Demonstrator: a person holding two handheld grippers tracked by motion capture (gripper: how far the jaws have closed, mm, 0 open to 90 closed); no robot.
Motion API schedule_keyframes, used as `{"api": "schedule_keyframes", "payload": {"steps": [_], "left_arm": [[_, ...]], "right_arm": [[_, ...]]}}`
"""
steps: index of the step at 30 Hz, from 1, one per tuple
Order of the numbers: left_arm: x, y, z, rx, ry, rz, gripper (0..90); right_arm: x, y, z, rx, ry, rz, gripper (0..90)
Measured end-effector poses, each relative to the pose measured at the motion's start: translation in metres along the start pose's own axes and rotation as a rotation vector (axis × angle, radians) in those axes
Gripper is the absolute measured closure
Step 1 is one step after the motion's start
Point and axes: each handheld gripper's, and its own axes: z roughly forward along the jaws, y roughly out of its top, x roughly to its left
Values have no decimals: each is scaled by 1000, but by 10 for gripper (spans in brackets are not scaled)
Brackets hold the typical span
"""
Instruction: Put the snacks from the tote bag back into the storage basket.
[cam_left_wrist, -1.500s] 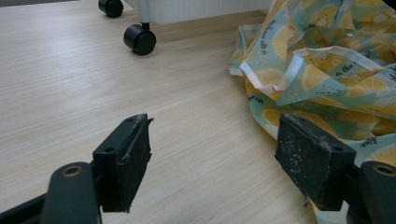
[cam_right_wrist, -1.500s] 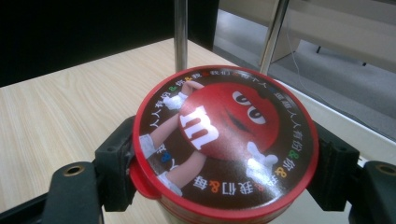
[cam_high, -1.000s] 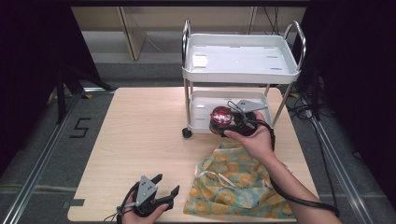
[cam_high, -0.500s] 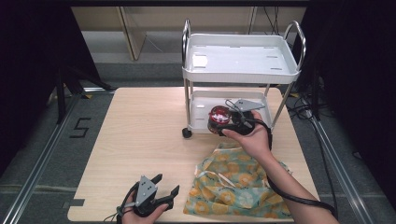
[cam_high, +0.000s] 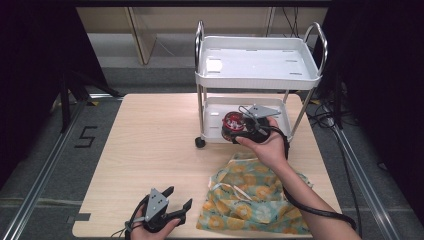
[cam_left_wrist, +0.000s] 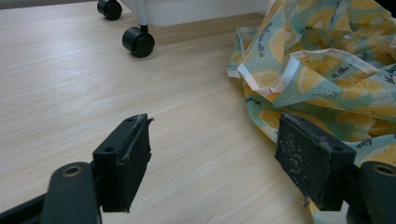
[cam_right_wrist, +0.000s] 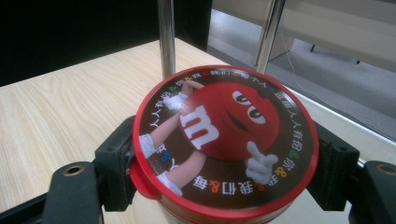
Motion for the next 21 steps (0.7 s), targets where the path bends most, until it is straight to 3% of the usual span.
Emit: {"api": "schedule_keyframes", "payload": {"steps": [6,21], "left_arm": [[0,0,-1,8,9,2,259],[0,1,-1,9,9,3,259]], "right_arm": [[0,-1,3,11,8,29,267],[-8,0,9,20,-3,16,267]]}}
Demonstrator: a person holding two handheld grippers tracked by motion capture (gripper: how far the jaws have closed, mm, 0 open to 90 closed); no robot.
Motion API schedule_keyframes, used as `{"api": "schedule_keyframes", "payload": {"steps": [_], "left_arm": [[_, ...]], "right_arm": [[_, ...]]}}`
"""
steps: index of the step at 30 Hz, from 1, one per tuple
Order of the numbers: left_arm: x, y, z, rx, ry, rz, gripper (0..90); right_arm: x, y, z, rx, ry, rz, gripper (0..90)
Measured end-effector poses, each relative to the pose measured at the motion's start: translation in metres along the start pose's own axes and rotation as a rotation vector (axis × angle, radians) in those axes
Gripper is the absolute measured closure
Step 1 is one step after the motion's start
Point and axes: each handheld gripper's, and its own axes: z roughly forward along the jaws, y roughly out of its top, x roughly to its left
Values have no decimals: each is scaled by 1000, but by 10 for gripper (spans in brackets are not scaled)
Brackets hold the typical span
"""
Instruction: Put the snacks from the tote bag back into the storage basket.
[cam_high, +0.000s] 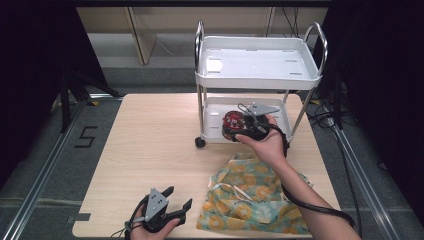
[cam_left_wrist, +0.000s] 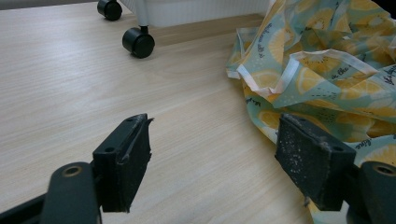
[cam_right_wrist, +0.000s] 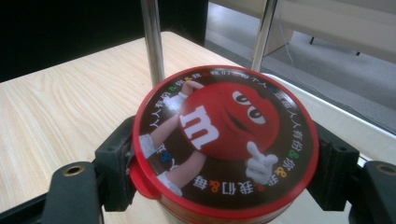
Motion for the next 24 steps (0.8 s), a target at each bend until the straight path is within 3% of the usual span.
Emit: {"api": "schedule_keyframes", "payload": {"steps": [17,21,24], "left_arm": [[1,0,1,-11,-6,-5,259],[1,0,1,-11,-5,-5,259],[0,0,0,-2,3,-6,259]], "right_arm": [[-1,1,10,12,3,26,267],[-3,3,12,6,-3,6,267],[-1,3,14,13,-11,31,267]]}}
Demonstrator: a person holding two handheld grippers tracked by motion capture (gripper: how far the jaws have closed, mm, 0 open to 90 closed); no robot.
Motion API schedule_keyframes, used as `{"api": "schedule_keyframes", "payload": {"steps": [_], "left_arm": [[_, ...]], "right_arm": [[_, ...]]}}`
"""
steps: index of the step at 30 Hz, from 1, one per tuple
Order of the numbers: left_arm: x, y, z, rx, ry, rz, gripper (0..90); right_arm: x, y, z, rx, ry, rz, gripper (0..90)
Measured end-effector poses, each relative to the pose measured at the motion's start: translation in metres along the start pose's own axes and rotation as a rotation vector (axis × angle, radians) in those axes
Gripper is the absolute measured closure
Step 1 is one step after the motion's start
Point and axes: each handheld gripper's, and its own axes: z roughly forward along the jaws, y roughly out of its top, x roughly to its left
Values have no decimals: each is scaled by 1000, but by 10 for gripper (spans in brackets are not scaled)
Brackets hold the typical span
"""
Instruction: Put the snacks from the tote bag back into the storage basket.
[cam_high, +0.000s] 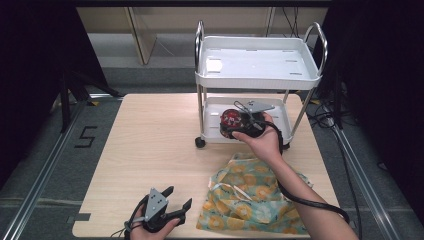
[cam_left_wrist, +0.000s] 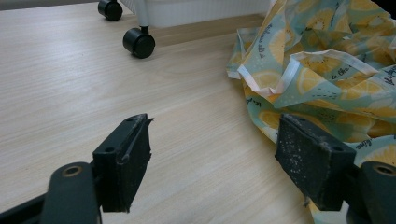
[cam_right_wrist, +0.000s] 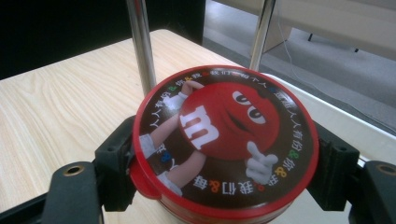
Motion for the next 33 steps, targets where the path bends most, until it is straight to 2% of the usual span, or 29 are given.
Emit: {"api": "schedule_keyframes", "payload": {"steps": [2,6,7,8,11,13,14,21,25,26,28,30,31,32,33], "left_arm": [[0,0,0,-2,-3,4,259],[1,0,0,-1,-2,5,259],[1,0,0,-1,-2,5,259],[1,0,0,0,-3,5,259],[1,0,0,-2,-3,3,259],[1,0,0,-3,-3,3,259],[1,0,0,-2,-3,3,259],[1,0,0,-2,-5,1,259],[1,0,1,-2,-6,-1,259],[1,0,1,-8,-8,-7,259],[1,0,1,-11,-8,-10,259],[1,0,1,-10,-9,-10,259],[1,0,1,-6,-9,-5,259],[1,0,1,-3,-10,-2,259],[1,0,1,-3,-10,-2,259]], "right_arm": [[-1,0,2,-4,12,-5,267],[-1,1,3,6,-13,-1,267],[-3,1,6,0,3,-25,267],[-1,1,6,3,-2,6,267],[-2,1,7,2,-7,-2,267],[-3,1,9,5,9,2,267],[-4,1,10,9,-8,-1,267],[-6,1,15,19,-21,-3,267],[-6,2,18,11,-2,13,267],[-6,2,20,16,-29,5,267],[-6,1,21,21,-22,19,267],[-7,1,21,23,-13,12,267],[-7,0,24,26,-48,7,267],[-9,0,26,18,-26,-1,267],[-9,0,26,18,-26,-1,267]]}}
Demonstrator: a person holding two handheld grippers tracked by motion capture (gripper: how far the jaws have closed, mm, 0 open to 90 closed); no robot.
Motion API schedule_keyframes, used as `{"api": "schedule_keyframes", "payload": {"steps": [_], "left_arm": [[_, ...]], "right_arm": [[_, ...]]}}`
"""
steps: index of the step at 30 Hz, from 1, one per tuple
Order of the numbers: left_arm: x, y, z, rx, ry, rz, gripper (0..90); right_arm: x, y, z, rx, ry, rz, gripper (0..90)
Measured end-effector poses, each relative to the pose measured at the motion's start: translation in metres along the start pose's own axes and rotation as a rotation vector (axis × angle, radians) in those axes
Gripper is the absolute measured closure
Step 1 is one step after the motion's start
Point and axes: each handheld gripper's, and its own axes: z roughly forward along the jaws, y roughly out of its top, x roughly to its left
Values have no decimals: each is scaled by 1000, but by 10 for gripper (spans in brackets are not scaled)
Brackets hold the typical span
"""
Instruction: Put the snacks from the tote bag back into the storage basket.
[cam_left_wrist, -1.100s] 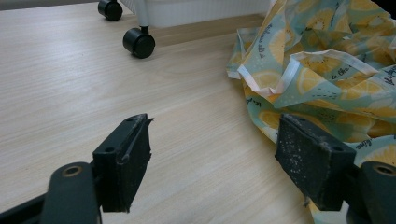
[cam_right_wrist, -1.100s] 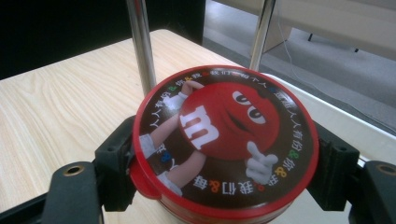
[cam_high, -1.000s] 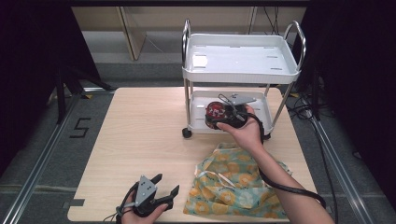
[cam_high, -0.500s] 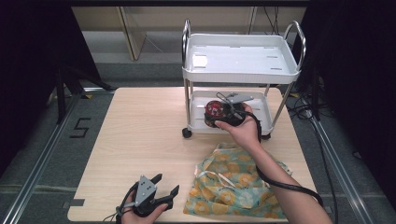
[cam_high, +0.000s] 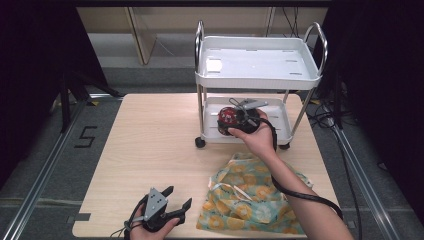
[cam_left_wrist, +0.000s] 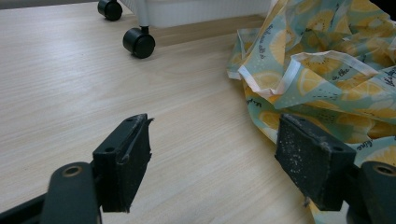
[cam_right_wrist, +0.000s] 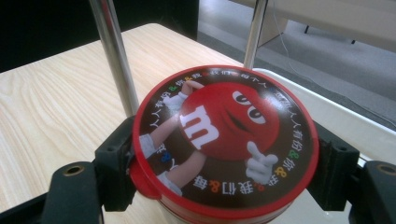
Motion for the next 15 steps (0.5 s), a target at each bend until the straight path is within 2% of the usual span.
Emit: {"api": "schedule_keyframes", "payload": {"steps": [1,6,7,8,10,11,14,15], "left_arm": [[0,0,0,0,-1,0,259],[0,0,0,0,-4,-1,259],[0,0,0,0,-4,-1,259],[0,0,0,2,-2,-2,259],[0,0,0,2,-3,-2,259],[0,0,0,2,-3,-2,259],[0,0,0,1,-3,-2,259],[0,0,1,-4,-4,-9,259]], "right_arm": [[1,0,1,9,-17,17,267],[-2,1,2,9,2,7,267],[-1,1,1,13,10,24,267],[-2,1,3,12,-5,12,267],[-3,1,4,14,2,16,267],[-4,0,6,15,-12,9,267],[-4,0,8,11,-9,18,267],[-4,1,8,18,9,32,267]]}}
